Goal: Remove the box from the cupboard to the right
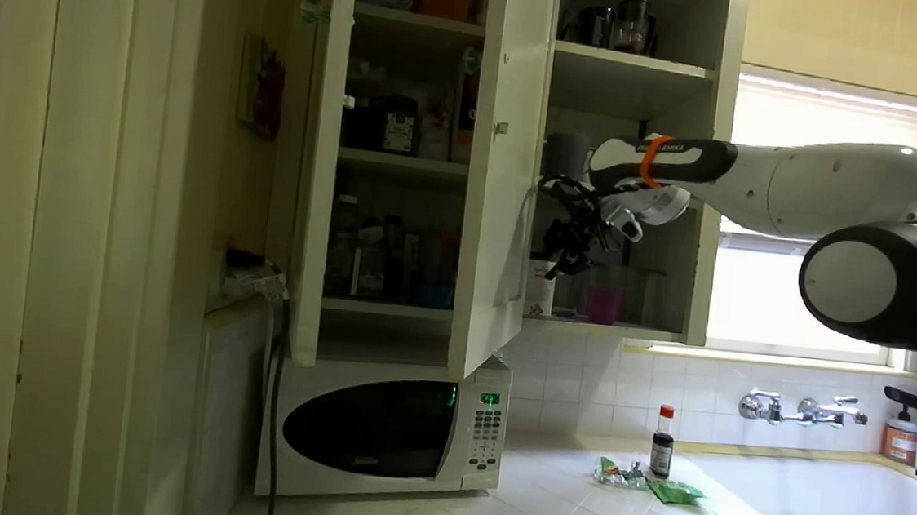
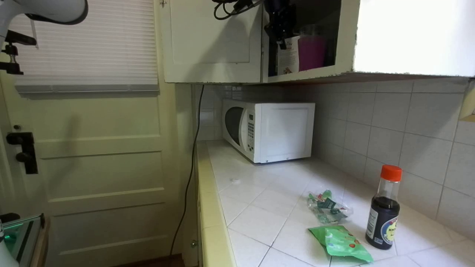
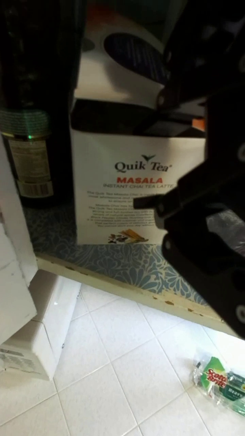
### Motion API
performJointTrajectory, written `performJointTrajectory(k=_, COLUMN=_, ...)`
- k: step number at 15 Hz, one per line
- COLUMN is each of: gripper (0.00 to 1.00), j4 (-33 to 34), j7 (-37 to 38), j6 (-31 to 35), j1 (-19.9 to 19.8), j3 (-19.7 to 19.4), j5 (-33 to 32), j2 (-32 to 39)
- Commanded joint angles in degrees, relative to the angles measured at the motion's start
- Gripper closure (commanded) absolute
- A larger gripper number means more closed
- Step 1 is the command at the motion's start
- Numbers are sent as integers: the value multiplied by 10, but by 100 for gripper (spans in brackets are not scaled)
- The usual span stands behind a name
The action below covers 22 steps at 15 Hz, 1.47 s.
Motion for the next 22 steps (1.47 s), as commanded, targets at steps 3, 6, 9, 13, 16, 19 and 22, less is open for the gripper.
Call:
performJointTrajectory(k=3, gripper=99, j4=41, j7=-4, j6=-43, j1=-3, j3=-2, j5=-14, j2=25)
performJointTrajectory(k=6, gripper=97, j4=53, j7=-12, j6=-64, j1=-5, j3=0, j5=-13, j2=28)
performJointTrajectory(k=9, gripper=100, j4=65, j7=-16, j6=-86, j1=-8, j3=0, j5=-13, j2=31)
performJointTrajectory(k=13, gripper=99, j4=75, j7=-19, j6=-106, j1=-6, j3=1, j5=-14, j2=28)
performJointTrajectory(k=16, gripper=99, j4=76, j7=-5, j6=-112, j1=2, j3=-1, j5=-30, j2=21)
performJointTrajectory(k=19, gripper=99, j4=78, j7=-8, j6=-121, j1=8, j3=1, j5=-41, j2=14)
performJointTrajectory(k=22, gripper=99, j4=76, j7=-10, j6=-129, j1=18, j3=4, j5=-50, j2=1)
